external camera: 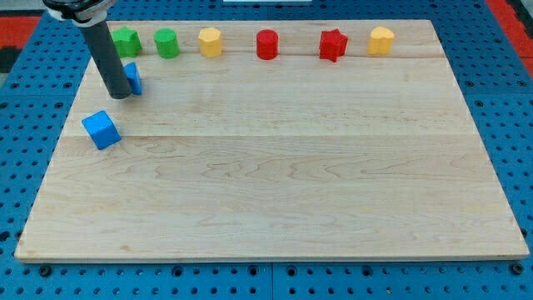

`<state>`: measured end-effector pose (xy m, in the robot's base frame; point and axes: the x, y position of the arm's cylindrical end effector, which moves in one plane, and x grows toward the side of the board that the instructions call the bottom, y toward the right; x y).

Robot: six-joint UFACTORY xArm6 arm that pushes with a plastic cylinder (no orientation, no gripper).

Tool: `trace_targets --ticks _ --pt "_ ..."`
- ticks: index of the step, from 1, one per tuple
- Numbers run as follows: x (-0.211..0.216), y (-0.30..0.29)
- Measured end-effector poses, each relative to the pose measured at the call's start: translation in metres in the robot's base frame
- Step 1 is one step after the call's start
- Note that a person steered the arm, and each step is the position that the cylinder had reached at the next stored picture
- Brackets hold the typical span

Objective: Put the blue triangle towards bottom side of yellow hexagon

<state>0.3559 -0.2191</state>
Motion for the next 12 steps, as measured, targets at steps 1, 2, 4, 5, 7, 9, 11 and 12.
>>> trace_targets --ticks 1,2,4,5,7,9,11,12 --pt "-0.017 -0.023" --pt "-0.03 -0.065" --pt "-0.031 -0.024" --pt "-0.031 0.024" --pt "-0.02 0.066" --pt "-0.019 0.137" --pt "-0.031 0.139" --pt "-0.042 0.126"
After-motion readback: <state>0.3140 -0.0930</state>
